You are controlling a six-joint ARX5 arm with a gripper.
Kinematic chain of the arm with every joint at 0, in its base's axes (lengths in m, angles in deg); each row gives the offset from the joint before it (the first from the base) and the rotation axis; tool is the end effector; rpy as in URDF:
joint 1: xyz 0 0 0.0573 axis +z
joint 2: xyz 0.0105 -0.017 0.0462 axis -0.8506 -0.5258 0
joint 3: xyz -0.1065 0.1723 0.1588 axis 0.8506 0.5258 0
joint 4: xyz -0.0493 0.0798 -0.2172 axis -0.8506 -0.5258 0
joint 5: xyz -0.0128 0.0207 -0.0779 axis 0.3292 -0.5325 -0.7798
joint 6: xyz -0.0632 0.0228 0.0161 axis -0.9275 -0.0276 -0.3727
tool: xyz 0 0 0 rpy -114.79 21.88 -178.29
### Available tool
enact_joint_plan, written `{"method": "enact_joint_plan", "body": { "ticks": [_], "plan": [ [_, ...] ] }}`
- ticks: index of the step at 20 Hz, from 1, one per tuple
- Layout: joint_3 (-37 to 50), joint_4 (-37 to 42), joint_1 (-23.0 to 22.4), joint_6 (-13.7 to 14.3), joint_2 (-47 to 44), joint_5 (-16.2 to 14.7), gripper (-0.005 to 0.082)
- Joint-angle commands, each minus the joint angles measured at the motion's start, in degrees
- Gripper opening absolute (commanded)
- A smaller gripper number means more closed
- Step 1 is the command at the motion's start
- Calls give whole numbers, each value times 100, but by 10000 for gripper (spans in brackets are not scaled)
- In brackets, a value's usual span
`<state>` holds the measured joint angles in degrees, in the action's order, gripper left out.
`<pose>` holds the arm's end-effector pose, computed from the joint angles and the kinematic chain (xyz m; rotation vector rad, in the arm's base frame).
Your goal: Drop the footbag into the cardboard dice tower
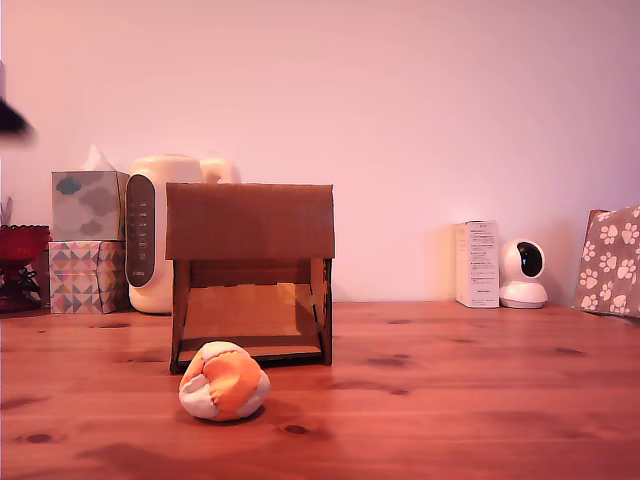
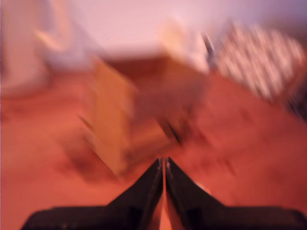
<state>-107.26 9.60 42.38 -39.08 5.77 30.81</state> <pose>0.1376 -0.0600 0.2029 -0.1310 0.3690 -0.6470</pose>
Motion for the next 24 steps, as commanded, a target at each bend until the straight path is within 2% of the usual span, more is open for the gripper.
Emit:
{"method": "enact_joint_plan", "body": {
  "ticks": [1, 5, 7, 12, 13, 14, 15, 16, 17, 21, 24],
  "plan": [
    [-90, 105, -273, 125, -317, 76, -23],
    [-90, 498, -1073, 223, -1329, 374, -23],
    [-90, 782, -1392, 223, -1838, 376, -24],
    [-92, 1521, -1729, 216, -2815, 374, -4],
    [-92, 1648, -1729, 216, -2962, 365, 121],
    [-92, 1812, -1729, 208, -3108, 367, 394],
    [-92, 1937, -1727, 221, -3226, 391, 708],
    [-96, 2068, -1727, 245, -3340, 457, 775],
    [-96, 2149, -1727, 247, -3434, 472, 710],
    [-96, 2636, -1727, 280, -3753, 636, 707],
    [-96, 3182, -1727, 433, -4061, 719, 707]
  ]
}}
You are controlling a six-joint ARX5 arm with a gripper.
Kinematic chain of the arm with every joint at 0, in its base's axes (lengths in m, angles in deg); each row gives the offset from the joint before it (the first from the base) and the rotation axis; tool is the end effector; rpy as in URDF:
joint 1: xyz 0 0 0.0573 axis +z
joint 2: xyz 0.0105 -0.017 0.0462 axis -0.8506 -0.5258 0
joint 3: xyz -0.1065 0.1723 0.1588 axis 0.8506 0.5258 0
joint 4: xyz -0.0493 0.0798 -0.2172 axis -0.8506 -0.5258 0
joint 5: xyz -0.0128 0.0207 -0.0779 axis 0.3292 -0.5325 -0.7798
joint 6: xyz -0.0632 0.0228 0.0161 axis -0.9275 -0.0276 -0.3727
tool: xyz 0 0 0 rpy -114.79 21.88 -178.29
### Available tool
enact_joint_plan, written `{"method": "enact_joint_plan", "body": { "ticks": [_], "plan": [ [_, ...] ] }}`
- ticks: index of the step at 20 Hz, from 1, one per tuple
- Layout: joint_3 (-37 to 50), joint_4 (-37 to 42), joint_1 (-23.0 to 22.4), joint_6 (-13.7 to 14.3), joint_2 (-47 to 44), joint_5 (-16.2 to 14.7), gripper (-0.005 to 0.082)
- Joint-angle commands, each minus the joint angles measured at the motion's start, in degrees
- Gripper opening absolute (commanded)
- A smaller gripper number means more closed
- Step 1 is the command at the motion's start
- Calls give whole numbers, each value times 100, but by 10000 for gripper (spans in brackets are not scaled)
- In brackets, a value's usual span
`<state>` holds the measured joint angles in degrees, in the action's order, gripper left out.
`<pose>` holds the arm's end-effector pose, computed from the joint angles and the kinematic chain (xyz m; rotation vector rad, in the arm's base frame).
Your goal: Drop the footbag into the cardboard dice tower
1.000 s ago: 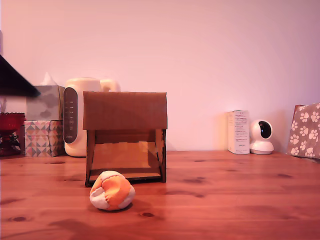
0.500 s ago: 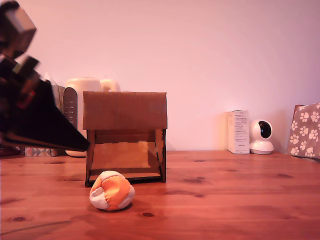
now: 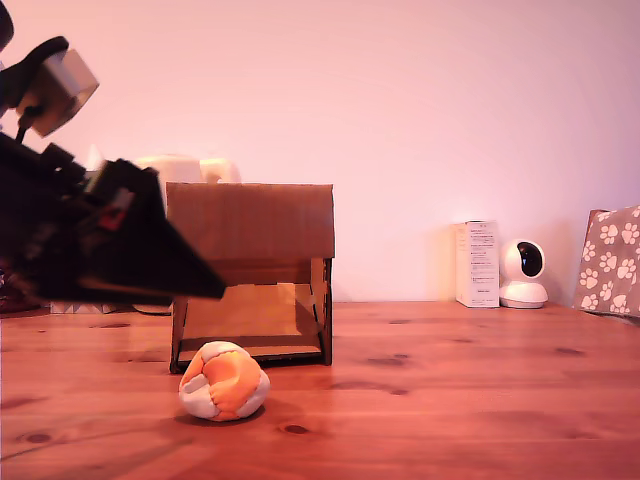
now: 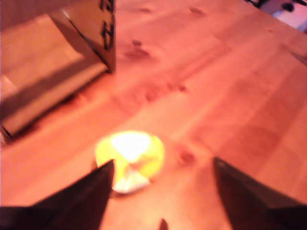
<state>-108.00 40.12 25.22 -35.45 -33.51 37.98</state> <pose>0.1838 -0.1362 0.1464 0.0237 0.4951 -0.8185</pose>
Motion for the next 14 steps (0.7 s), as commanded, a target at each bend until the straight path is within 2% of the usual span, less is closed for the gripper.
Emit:
{"method": "enact_joint_plan", "body": {
  "ticks": [1, 6, 14],
  "plan": [
    [-26, 254, -11, 131, -262, 2, 707],
    [-109, 903, -11, 227, -1047, -7, 707],
    [-774, 925, -11, 267, -2341, -11, 707]
  ]
}}
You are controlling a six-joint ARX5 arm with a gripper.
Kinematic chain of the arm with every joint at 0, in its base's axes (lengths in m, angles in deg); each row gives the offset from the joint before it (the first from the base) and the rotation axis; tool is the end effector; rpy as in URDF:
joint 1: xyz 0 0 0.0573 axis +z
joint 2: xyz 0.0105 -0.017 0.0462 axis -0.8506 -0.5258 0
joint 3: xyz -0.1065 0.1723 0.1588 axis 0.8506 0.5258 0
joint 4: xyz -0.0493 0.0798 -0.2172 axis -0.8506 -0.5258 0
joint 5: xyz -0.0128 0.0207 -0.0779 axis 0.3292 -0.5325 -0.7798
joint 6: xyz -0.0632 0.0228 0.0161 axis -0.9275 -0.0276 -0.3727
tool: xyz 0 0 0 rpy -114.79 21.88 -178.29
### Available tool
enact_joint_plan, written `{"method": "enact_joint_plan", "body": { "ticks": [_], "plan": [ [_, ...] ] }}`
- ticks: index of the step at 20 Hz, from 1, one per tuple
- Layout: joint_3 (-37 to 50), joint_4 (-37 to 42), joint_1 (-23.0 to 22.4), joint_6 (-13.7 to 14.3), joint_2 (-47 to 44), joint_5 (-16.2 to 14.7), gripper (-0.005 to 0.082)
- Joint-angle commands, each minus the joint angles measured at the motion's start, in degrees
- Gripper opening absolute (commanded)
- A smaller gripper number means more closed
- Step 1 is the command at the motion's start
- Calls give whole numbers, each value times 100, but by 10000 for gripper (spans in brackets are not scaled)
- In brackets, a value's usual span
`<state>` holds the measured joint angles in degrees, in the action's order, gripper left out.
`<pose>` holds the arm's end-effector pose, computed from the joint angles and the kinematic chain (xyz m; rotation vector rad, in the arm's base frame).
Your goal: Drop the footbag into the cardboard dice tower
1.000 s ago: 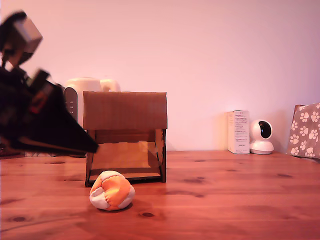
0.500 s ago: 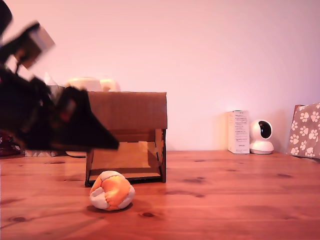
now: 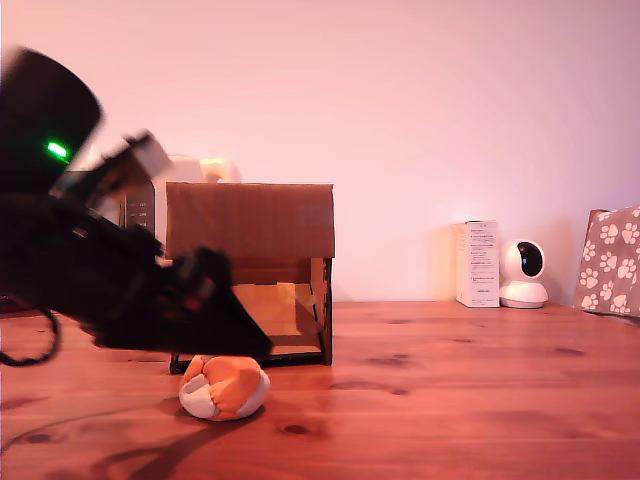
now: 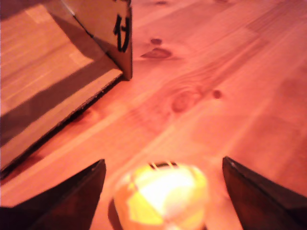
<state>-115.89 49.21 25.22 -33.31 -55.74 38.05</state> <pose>0.2263 -0.1637 0.1086 0.0730 0.5728 -0.8189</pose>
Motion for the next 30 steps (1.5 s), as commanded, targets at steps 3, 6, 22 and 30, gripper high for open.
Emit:
{"method": "enact_joint_plan", "body": {
  "ticks": [3, 6, 22, 30],
  "plan": [
    [-168, -223, -11, 50, -304, -227, 706],
    [-210, -629, -11, 52, -299, -282, 532],
    [-232, -2586, -11, -210, 2225, -621, 74],
    [-232, -2566, -4, -201, 3506, -343, 74]
  ]
}}
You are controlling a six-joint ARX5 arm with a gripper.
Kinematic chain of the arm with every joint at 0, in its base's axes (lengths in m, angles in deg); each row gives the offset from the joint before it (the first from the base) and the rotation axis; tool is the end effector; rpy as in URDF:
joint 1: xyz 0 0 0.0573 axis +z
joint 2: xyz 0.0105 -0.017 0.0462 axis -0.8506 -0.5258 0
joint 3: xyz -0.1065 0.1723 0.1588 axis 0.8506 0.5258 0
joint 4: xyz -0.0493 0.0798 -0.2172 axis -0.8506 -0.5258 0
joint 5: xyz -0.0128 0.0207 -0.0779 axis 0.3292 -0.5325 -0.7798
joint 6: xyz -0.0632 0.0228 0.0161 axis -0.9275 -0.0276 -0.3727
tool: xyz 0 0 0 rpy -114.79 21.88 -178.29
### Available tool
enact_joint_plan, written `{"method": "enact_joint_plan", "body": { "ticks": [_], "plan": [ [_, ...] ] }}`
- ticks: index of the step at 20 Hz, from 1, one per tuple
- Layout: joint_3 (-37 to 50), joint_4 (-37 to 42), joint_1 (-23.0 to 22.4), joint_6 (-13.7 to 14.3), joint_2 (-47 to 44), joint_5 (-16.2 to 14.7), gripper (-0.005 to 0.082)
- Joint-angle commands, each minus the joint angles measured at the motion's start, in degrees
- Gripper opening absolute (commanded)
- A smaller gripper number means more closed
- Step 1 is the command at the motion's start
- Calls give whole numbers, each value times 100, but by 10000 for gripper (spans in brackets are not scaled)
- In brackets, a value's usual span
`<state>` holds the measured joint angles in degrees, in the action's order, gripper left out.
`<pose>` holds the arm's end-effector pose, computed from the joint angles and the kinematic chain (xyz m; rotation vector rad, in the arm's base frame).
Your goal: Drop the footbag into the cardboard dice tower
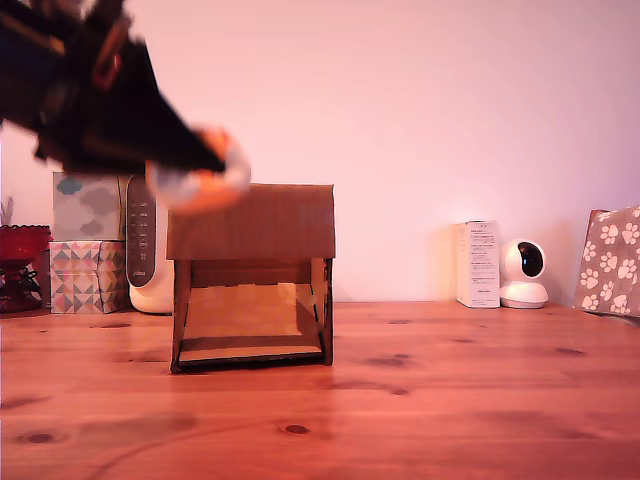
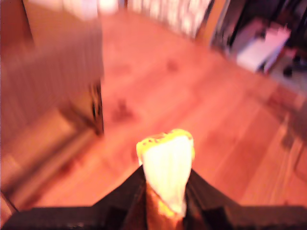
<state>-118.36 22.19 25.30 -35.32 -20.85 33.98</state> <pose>0.1780 -0.1361 0.2165 -0.0014 0.4096 -0.8943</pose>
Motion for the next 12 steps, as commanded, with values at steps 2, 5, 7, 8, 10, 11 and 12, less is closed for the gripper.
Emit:
{"method": "enact_joint_plan", "body": {
  "ticks": [2, 5, 7, 8, 10, 11, 12],
  "plan": [
    [15, 518, -15, 2, 50, 380, 74],
    [-33, 1141, -13, 42, 31, 728, 74],
    [-205, 1296, 61, 195, -79, 901, 74],
    [-356, 1294, 116, 291, -197, 951, 74],
    [-739, 1281, 234, 352, -525, 949, 74],
    [-962, 1204, 291, 350, -717, 949, 75],
    [-1244, 1053, 354, 350, -944, 949, 75]
  ]
}}
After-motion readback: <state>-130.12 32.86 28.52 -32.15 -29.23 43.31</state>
